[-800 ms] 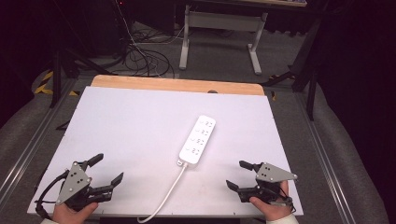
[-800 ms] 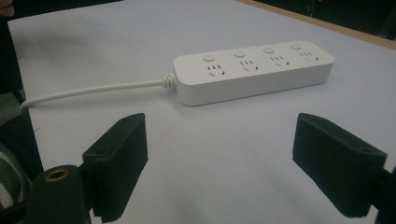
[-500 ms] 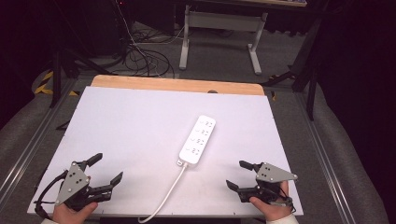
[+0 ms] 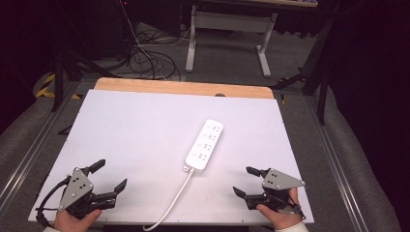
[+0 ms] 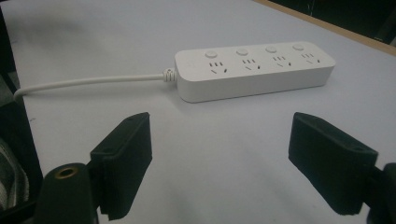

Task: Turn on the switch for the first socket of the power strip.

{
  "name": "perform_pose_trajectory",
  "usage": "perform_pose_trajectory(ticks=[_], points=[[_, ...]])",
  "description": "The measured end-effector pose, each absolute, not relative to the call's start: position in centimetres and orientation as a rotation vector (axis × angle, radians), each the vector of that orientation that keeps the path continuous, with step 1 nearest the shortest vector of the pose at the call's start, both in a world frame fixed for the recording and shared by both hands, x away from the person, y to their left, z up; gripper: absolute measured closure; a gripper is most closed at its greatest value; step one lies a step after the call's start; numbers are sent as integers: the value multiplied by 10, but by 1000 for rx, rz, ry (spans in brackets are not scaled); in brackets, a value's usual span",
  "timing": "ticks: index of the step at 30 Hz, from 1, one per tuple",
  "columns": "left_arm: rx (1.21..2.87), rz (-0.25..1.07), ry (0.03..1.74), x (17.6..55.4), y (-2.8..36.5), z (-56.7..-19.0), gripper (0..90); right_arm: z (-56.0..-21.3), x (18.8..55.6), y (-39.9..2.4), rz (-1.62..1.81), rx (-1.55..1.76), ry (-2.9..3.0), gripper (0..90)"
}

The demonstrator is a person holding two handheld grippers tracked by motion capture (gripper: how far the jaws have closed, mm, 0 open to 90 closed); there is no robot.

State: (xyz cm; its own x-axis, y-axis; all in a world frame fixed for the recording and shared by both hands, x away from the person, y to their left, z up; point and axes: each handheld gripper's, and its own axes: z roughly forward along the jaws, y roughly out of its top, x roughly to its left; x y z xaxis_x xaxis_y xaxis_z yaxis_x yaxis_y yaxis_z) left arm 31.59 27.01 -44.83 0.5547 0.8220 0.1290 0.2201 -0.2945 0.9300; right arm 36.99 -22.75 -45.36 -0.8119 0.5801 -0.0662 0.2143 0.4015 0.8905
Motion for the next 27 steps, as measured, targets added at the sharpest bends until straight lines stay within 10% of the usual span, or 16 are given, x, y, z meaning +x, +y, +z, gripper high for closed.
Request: perform_pose_trajectory(ticks=[27], points=[[1824, 754, 856, 315, 267, -449, 137, -415, 396, -200, 1413, 635, 2341, 262]])
